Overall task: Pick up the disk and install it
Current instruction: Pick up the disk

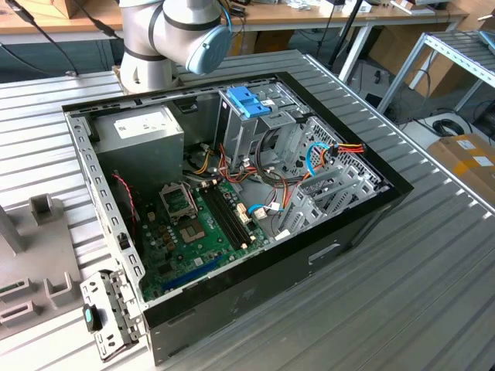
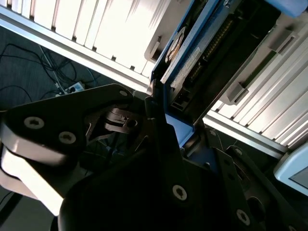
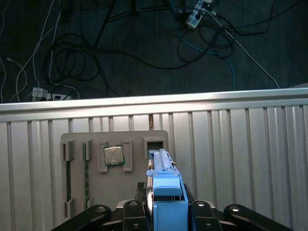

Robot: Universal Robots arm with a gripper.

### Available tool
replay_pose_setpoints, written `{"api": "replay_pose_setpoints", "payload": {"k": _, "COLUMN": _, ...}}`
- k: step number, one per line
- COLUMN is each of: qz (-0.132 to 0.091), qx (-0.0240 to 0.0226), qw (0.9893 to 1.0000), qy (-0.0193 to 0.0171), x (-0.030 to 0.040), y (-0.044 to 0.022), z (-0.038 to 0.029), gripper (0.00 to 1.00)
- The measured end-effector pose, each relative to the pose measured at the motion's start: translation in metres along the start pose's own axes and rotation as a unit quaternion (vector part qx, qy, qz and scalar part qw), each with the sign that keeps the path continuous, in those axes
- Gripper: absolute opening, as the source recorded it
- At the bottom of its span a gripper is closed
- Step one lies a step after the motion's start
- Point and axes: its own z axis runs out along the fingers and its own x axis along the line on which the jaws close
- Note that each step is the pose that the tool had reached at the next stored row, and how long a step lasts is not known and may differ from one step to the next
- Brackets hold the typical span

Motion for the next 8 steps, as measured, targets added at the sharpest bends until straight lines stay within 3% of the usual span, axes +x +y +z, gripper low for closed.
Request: {"api": "replay_pose_setpoints", "payload": {"k": 8, "qz": 0.0, "qx": 0.0, "qw": 1.0, "qy": 0.0, "x": -0.0002, "y": 0.0003, "z": -0.0067, "gripper": 0.37}}
